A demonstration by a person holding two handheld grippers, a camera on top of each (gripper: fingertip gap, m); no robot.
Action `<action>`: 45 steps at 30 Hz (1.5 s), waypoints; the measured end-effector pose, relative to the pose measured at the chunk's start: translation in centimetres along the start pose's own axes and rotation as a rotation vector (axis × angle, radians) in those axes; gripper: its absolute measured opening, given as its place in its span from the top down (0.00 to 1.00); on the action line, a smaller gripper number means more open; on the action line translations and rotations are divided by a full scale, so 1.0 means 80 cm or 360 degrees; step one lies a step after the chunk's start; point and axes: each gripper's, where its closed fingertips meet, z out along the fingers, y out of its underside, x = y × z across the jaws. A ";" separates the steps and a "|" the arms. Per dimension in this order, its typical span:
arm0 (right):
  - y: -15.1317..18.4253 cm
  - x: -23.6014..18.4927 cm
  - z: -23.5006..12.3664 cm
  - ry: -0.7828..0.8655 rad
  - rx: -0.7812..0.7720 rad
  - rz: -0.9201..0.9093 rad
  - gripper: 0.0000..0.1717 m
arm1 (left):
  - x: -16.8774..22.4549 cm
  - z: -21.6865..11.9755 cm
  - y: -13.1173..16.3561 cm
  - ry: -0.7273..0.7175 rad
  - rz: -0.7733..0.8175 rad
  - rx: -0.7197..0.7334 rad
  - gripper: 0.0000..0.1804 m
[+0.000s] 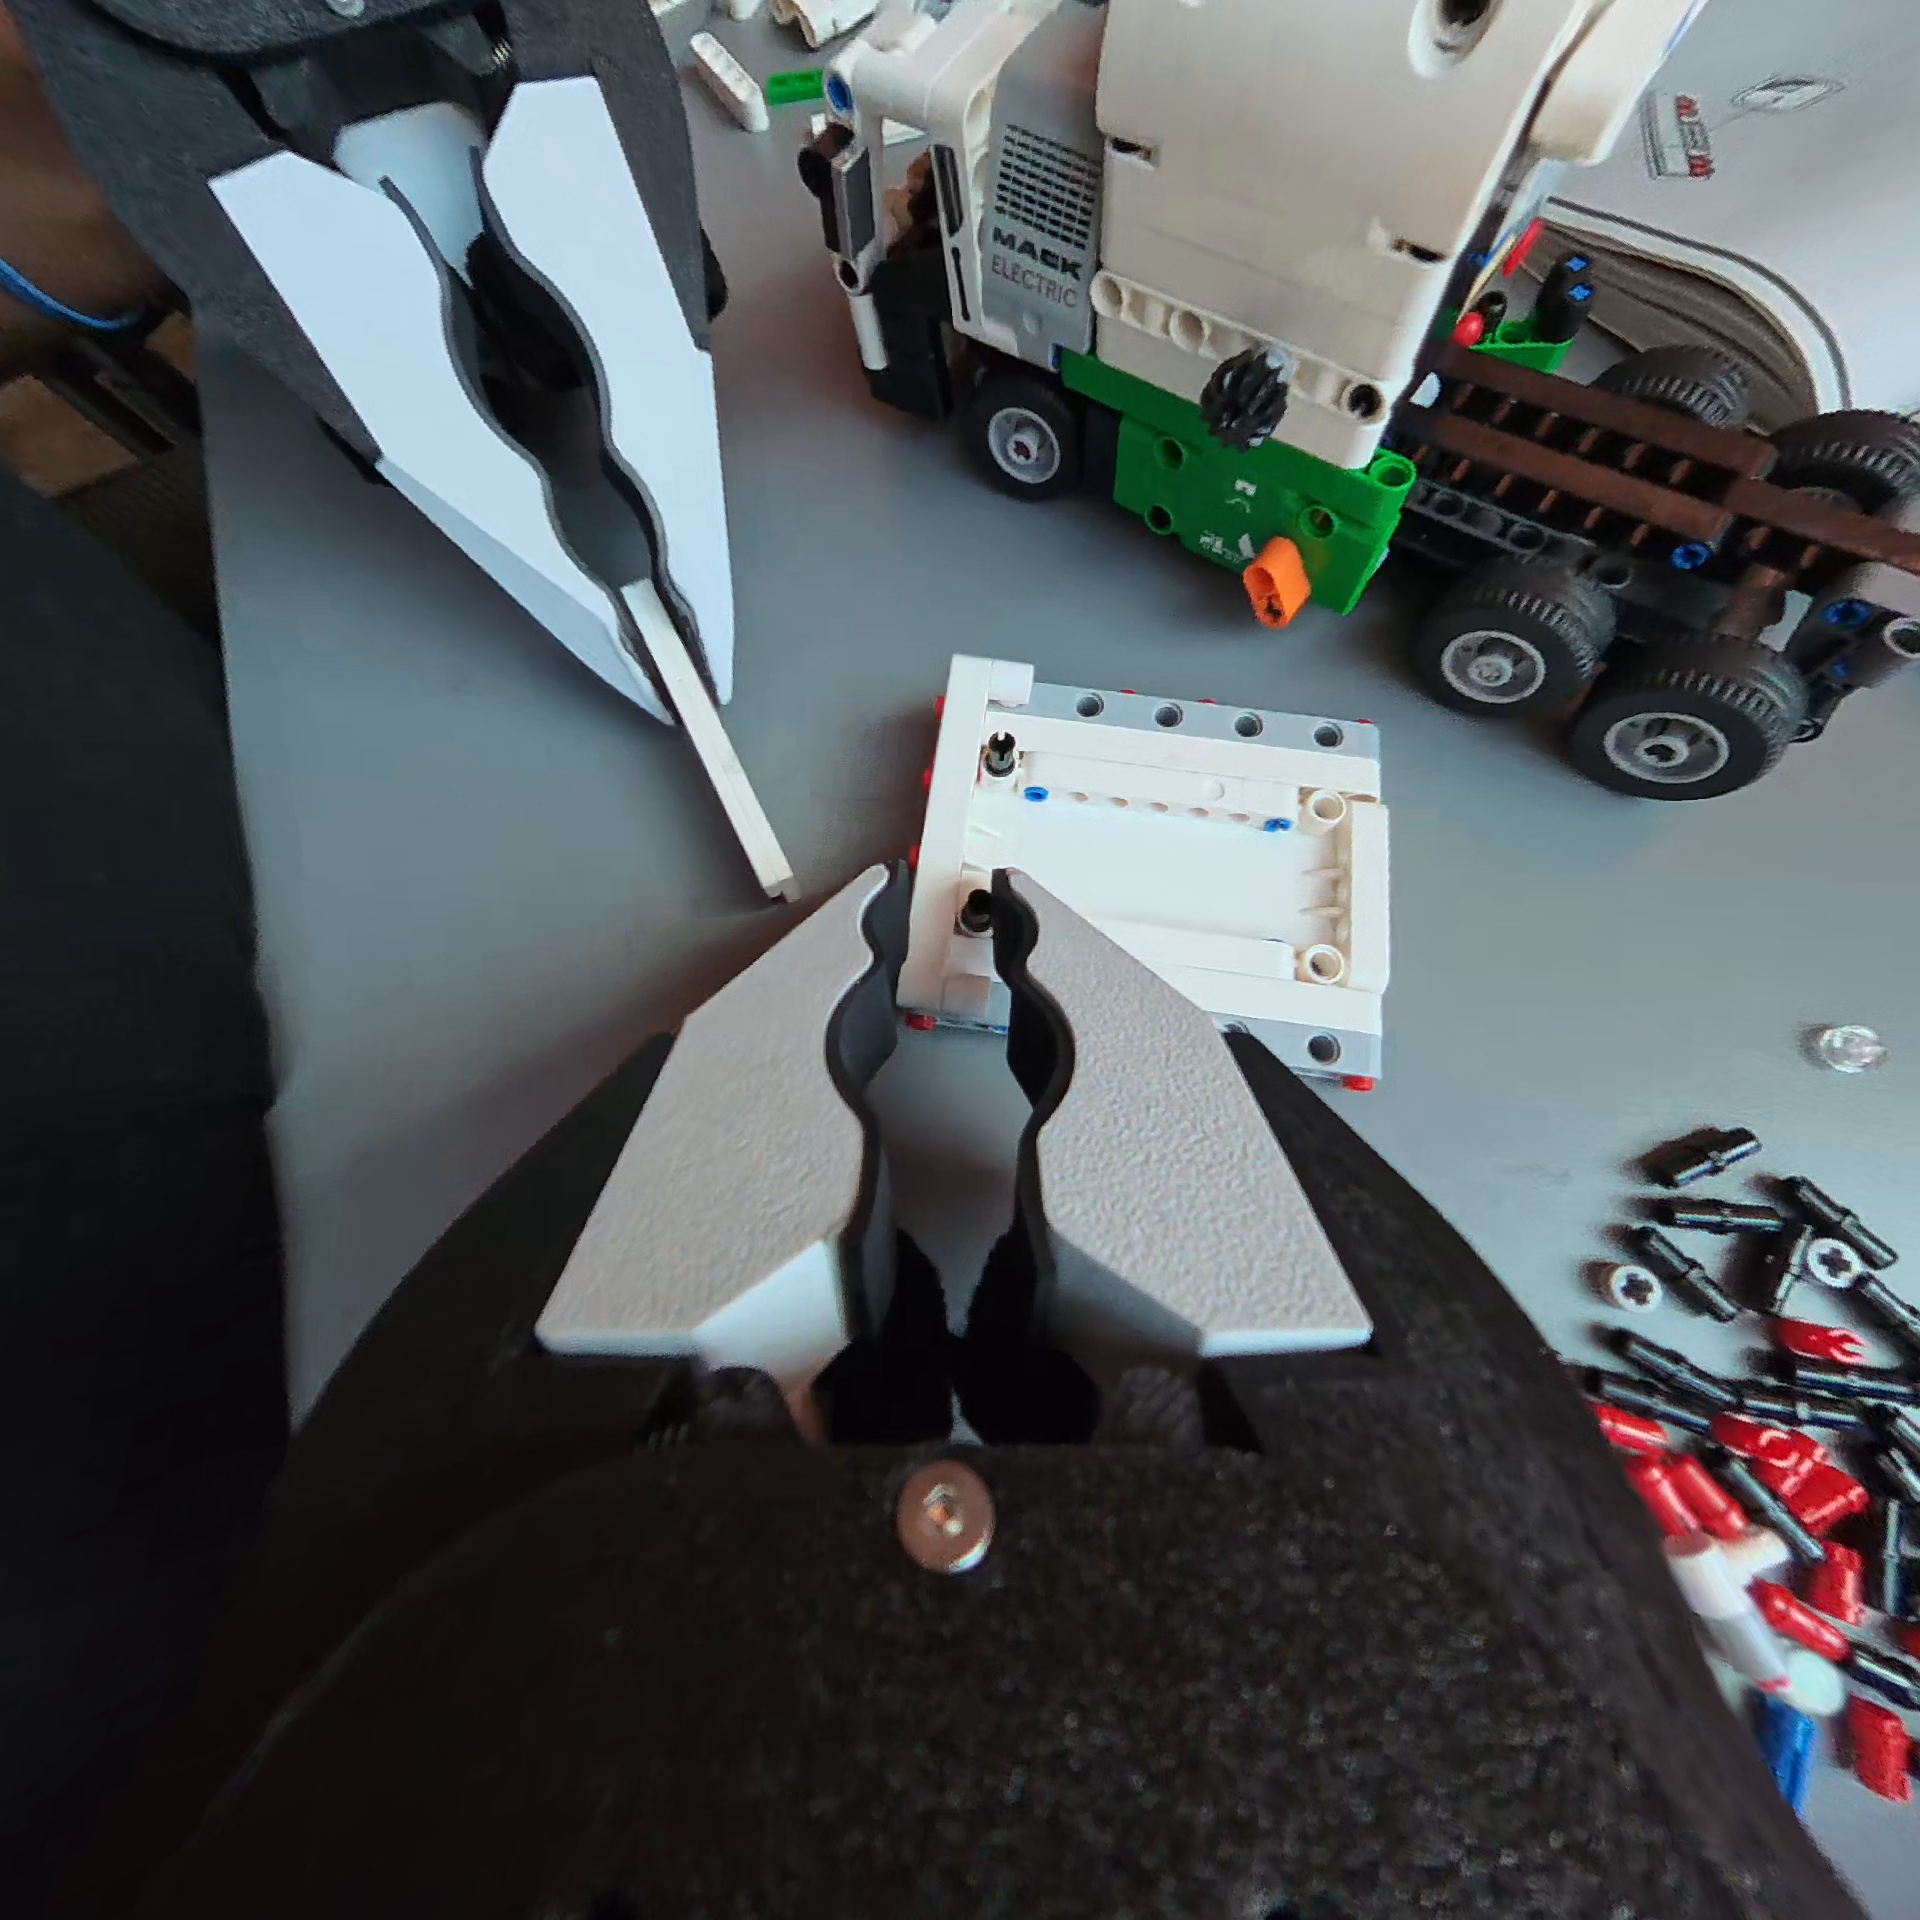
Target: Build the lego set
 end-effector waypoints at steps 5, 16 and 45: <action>-0.007 -0.006 -0.007 -0.0125 0.0089 0.0109 0.92 | 0.001 -0.001 -0.001 0.0019 -0.0010 0.0014 0.97; 0.005 -0.016 -0.001 -0.0161 -0.0010 0.0029 0.92 | 0.002 -0.001 -0.001 0.0029 -0.0008 0.0009 0.97; 0.028 -0.062 -0.006 0.0106 -0.0028 -0.0168 0.88 | 0.015 0.032 -0.011 0.0127 0.0245 -0.0110 0.96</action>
